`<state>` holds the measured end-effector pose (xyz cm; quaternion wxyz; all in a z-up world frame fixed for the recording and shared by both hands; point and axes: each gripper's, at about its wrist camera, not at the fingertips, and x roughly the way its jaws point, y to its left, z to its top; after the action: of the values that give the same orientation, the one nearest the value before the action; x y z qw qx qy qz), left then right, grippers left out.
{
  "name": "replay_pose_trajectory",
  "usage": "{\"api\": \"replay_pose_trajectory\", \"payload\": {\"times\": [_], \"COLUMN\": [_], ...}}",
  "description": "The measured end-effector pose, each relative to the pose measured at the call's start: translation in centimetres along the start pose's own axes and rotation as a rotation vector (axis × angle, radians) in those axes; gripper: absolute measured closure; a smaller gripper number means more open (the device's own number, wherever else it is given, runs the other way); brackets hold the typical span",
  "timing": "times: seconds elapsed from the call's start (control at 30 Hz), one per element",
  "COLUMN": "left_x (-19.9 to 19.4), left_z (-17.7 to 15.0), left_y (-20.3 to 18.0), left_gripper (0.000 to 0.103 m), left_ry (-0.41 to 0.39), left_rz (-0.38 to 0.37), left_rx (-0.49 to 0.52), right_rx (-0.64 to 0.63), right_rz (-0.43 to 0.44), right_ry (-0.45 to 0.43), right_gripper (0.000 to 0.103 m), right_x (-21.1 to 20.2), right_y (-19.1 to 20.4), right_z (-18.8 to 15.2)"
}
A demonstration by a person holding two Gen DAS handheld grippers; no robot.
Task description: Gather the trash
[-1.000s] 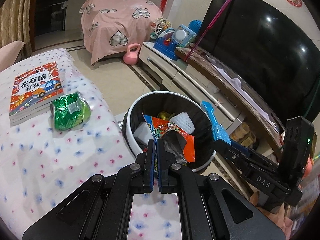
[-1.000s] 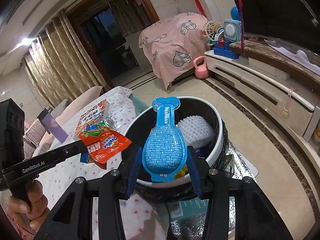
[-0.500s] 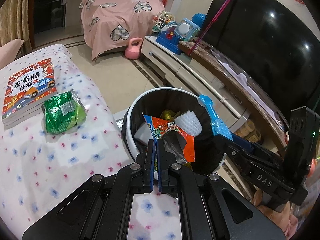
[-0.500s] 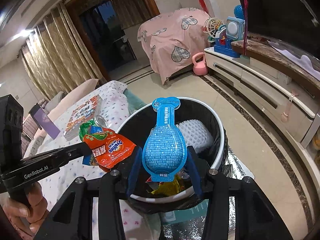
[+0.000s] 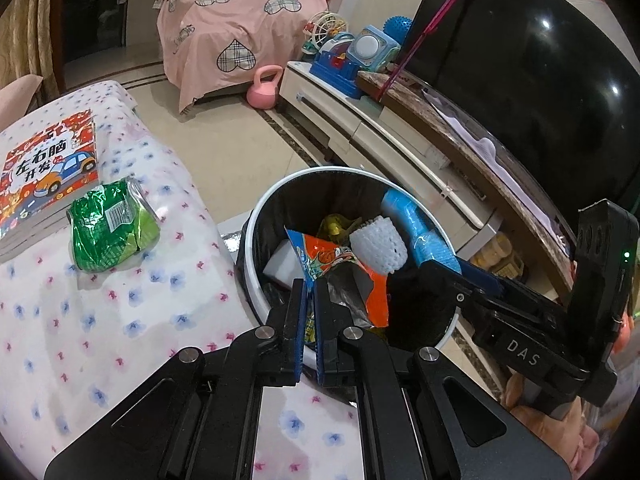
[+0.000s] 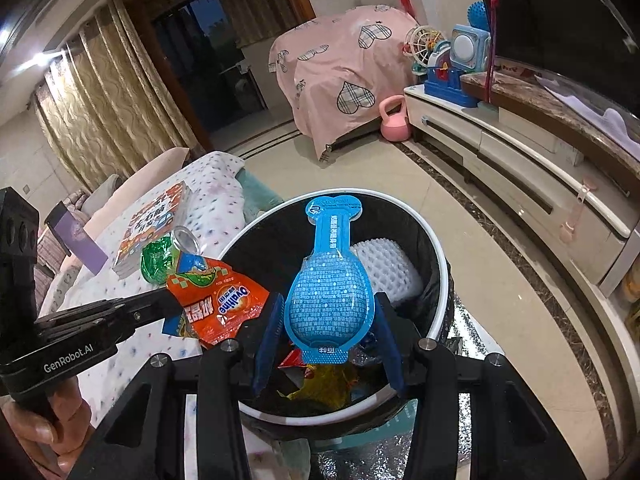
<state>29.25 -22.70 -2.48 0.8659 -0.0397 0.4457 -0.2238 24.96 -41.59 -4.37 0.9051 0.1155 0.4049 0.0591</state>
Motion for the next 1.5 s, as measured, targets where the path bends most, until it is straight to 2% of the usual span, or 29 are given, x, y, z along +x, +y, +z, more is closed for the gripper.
{"api": "replay_pose_trajectory", "payload": {"times": [0.03,0.07,0.1,0.2,0.4,0.43,0.5,0.57,0.63,0.77,0.87,1.0,1.13,1.23,1.3,1.37,1.5], "left_x": [0.0,0.0,0.0,-0.9,-3.1,-3.7,-4.9,-6.2,-7.7,-10.9,-13.0,-15.3,-17.7,-20.0,-21.4,-23.0,-24.4], "left_z": [0.0,0.1,0.1,0.0,-1.0,-1.4,-2.2,-3.1,-4.0,-6.5,-8.7,-11.3,-13.3,-14.4,-14.7,-15.3,-16.4], "left_y": [0.0,0.0,0.1,0.2,1.4,1.7,2.2,2.7,3.1,4.0,4.7,5.8,6.2,6.1,6.0,5.8,5.3], "left_gripper": [0.095,0.088,0.077,0.064,0.056,0.055,0.046,0.039,0.034,0.025,0.018,0.017,0.016,0.011,0.0,0.0,0.0], "left_ry": [0.004,0.008,0.009,-0.017,-0.044,-0.053,-0.074,-0.097,-0.12,-0.183,-0.22,-0.249,-0.292,-0.362,-0.406,-0.47,-0.531], "left_rz": [-0.005,-0.006,-0.001,0.005,0.003,0.001,0.003,0.002,0.014,0.034,0.053,0.085,0.107,0.104,0.112,0.123,0.214], "left_rx": [-0.001,-0.003,-0.007,-0.013,-0.037,-0.045,-0.064,-0.078,-0.087,-0.093,-0.109,-0.117,-0.108,-0.095,-0.092,-0.084,-0.051], "right_rx": [0.003,0.008,0.015,0.03,0.042,0.044,0.05,0.061,0.072,0.089,0.087,0.081,0.051,0.043,0.028,0.006,-0.036], "right_rz": [0.0,0.004,0.01,0.013,0.027,0.031,0.039,0.05,0.059,0.076,0.076,0.086,0.056,0.058,0.061,0.05,0.022], "right_ry": [0.002,0.004,0.005,0.001,-0.047,-0.061,-0.081,-0.107,-0.136,-0.183,-0.214,-0.235,-0.258,-0.277,-0.29,-0.31,-0.398], "right_gripper": [0.055,0.055,0.055,0.054,0.049,0.046,0.037,0.02,0.011,0.003,0.002,0.001,0.001,0.001,0.001,0.0,0.0], "right_x": [0.1,0.1,0.1,-0.1,-2.2,-2.8,-3.8,-5.0,-6.3,-8.5,-9.9,-11.2,-12.2,-13.2,-14.1,-15.2,-18.0], "right_y": [-0.1,-0.2,-0.4,-0.6,0.0,0.2,0.7,1.1,1.8,3.0,4.3,6.0,8.0,9.1,9.8,10.5,11.9], "right_z": [0.1,0.1,0.2,0.3,-0.1,-0.3,-0.6,-1.1,-1.8,-3.3,-4.7,-6.7,-8.5,-9.1,-9.1,-9.0,-9.1]}}
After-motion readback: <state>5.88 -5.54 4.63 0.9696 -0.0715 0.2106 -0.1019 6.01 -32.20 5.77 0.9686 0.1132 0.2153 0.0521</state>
